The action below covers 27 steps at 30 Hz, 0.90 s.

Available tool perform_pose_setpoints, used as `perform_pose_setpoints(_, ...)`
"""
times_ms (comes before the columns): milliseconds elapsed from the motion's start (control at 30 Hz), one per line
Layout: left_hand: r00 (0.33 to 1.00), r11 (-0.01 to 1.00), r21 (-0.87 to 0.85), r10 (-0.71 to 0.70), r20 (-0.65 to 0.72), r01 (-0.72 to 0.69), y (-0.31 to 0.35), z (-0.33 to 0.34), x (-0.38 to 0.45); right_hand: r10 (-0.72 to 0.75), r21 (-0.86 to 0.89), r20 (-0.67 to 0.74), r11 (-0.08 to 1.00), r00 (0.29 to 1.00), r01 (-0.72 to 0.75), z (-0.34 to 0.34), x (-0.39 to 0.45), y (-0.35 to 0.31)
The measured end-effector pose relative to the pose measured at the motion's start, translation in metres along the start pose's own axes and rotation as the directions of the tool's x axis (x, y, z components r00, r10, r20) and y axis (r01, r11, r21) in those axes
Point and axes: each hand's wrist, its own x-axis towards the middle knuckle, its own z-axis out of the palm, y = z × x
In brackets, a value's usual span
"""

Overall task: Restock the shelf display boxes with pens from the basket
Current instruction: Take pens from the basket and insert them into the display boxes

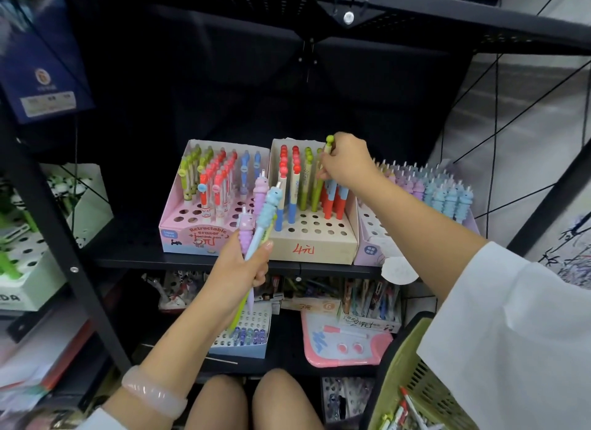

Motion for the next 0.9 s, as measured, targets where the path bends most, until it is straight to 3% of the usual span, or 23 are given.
perform_pose_setpoints(100, 1.000, 1.000, -0.012, -0.002, 0.000, 0.002, 0.000, 0.003, -0.001, 0.022, -0.087, 0.089, 0.996, 0.996, -0.014, -0.001, 0.001, 0.000)
perform_pose_setpoints(233, 1.000, 1.000, -0.012, -0.013, 0.003, 0.013, 0.000, 0.004, -0.002, -0.028, 0.062, -0.102, 0.997, 0.994, 0.034, 0.002, -0.002, 0.002)
perform_pose_setpoints(300, 1.000, 1.000, -0.013, -0.012, 0.003, 0.012, 0.001, 0.003, -0.003, -0.125, -0.023, -0.196, 0.992, 0.973, 0.123, 0.003, -0.005, 0.004)
perform_pose_setpoints(400, 1.000, 1.000, -0.026, -0.008, 0.003, 0.008, 0.002, 0.004, -0.003, -0.232, -0.293, -0.121, 0.937, 0.965, 0.189, 0.006, -0.009, 0.008)
perform_pose_setpoints(467, 1.000, 1.000, -0.028, -0.006, -0.003, 0.006, 0.002, 0.005, -0.003, -0.261, -0.299, -0.118, 0.929, 0.958, 0.216, 0.006, -0.013, 0.008)
perform_pose_setpoints(567, 1.000, 1.000, -0.029, -0.007, -0.011, 0.007, 0.002, 0.006, -0.003, -0.314, -0.149, -0.161, 0.945, 0.936, 0.291, 0.008, -0.027, 0.002)
perform_pose_setpoints(633, 1.000, 0.999, -0.033, -0.003, -0.018, 0.003, 0.001, 0.007, -0.003, -0.271, 0.091, -0.047, 0.957, 0.962, 0.274, 0.014, -0.044, -0.002)
perform_pose_setpoints(700, 1.000, 0.999, -0.041, 0.006, -0.026, -0.007, 0.001, 0.009, -0.002, -0.209, 0.328, 0.145, 0.932, 0.967, 0.152, 0.019, -0.062, -0.006)
perform_pose_setpoints(800, 0.999, 0.999, -0.049, 0.001, -0.032, -0.003, 0.002, 0.014, -0.002, -0.201, 0.470, 0.300, 0.882, 0.932, 0.039, 0.023, -0.077, -0.004)
perform_pose_setpoints(900, 1.000, 0.999, -0.043, -0.017, -0.023, 0.016, 0.001, 0.020, -0.002, -0.177, 0.532, 0.274, 0.847, 0.946, 0.004, 0.020, -0.078, 0.002)
